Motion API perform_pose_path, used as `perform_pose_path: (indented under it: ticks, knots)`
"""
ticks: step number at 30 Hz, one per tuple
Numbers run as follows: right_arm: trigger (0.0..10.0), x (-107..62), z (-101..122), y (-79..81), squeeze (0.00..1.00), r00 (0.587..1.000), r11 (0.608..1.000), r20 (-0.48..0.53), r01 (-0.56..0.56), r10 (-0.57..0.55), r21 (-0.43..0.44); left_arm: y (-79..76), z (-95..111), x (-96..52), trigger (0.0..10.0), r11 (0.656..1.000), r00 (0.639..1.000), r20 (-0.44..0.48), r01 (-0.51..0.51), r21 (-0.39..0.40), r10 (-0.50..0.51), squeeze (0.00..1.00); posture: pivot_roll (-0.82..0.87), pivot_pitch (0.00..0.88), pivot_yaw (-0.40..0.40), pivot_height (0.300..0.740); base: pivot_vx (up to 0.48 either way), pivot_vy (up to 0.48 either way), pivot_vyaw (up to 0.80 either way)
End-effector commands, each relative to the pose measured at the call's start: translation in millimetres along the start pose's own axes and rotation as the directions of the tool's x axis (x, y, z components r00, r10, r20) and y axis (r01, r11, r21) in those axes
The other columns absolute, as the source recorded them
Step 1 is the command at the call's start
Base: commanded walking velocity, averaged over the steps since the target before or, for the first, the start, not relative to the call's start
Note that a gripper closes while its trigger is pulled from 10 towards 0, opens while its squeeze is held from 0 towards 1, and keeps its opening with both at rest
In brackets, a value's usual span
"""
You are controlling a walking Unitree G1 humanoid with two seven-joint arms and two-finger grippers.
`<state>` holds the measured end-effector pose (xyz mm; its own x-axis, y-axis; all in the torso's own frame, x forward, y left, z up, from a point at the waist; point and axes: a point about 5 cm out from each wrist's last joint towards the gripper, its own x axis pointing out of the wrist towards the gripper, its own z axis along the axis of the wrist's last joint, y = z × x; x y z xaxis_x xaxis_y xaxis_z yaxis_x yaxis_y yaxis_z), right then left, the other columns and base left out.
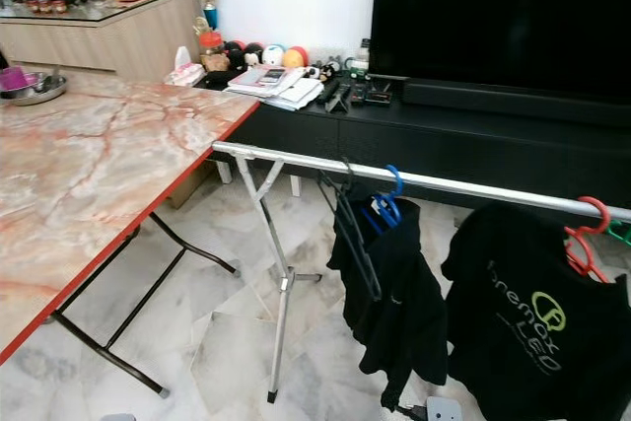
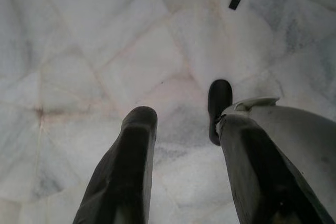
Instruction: Hang hanger
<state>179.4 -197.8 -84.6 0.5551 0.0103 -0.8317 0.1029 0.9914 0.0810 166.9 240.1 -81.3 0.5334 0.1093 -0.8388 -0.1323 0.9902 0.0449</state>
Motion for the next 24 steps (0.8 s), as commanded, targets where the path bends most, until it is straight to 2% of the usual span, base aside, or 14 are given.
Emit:
perform_pose_path:
  ticks: [1,9,11,18,24]
  knots:
    - [10.0,0.3,-0.8,2.4,0.00,1.000,1.000,-0.006,-0.007,0.007,-0.002,4.1,-4.7,-1.1,10.0,1.000,1.000,-0.017,-0.013,-0.012,0.013,0.00,0.07,0.000,0.028,0.740,0.000,0.296,0.00]
    - [10.0,0.4,-0.6,2.5,0.00,1.000,1.000,-0.006,-0.011,0.011,-0.002,12.4,-10.2,-3.5,10.0,1.000,0.999,-0.029,-0.026,-0.012,0.026,0.00,0.07,0.000,0.028,0.740,0.000,0.349,0.00]
    - [10.0,0.3,-0.5,2.3,0.00,1.000,1.000,-0.006,-0.012,0.012,-0.002,24.7,-15.5,-6.9,10.0,0.999,0.998,-0.041,-0.044,-0.017,0.043,0.00,0.07,0.000,0.027,0.740,0.000,0.328,0.00]
    - [10.0,0.3,-0.1,2.1,0.00,1.000,1.000,-0.006,-0.013,0.013,-0.003,34.3,-21.0,-10.3,10.0,0.998,0.997,-0.051,-0.056,-0.017,0.055,0.00,0.07,0.000,0.027,0.740,0.000,0.327,0.00]
    - [10.0,0.4,-0.1,2.2,0.00,1.000,1.000,-0.006,-0.013,0.013,-0.003,24.6,-17.0,-7.3,10.0,0.999,0.998,-0.041,-0.042,0.001,0.042,0.00,0.07,0.000,0.028,0.740,0.000,0.140,0.00]
